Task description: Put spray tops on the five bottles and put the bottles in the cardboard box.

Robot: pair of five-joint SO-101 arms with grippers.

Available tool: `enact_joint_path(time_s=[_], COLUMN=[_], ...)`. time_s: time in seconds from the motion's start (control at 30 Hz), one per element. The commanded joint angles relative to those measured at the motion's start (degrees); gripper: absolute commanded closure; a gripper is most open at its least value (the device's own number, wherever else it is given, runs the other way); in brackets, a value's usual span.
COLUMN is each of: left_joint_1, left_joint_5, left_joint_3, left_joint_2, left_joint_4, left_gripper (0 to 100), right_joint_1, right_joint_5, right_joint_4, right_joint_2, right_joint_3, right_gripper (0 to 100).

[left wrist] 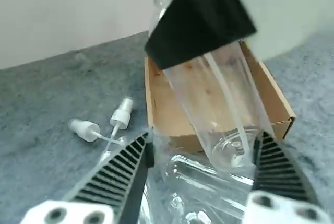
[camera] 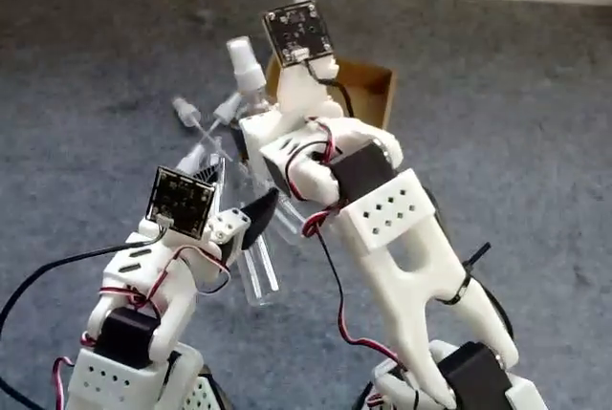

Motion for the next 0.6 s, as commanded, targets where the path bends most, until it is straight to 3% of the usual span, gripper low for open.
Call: enact_joint_path(time_s=[0.0,0.37,0.47,0.57], left_joint_1=[1.0,-0.5,-1.1,-0.9], left_joint_5=[-0.6,-2.7,-2.7,-2.7], left_joint_3=[-0.2,2.8,2.8,2.9], left_joint_2=[0.1,0.1,0.0,-0.6], left_joint_4=[-1.8,-6.8,-6.7,-6.6], left_gripper=[75,75,75,76], right_joint_1=[-0.7,1.7,5.4,11.6], right_joint_5=[-0.5,-0.4,2.9,4.4], right_joint_4=[5.7,14.3,11.4,2.2], right_joint_2=[-0.7,-0.6,0.0,0.1], right_joint_3=[-6.5,-12.4,-12.2,-12.0], right_gripper=[99.5,99.5,99.5,99.5])
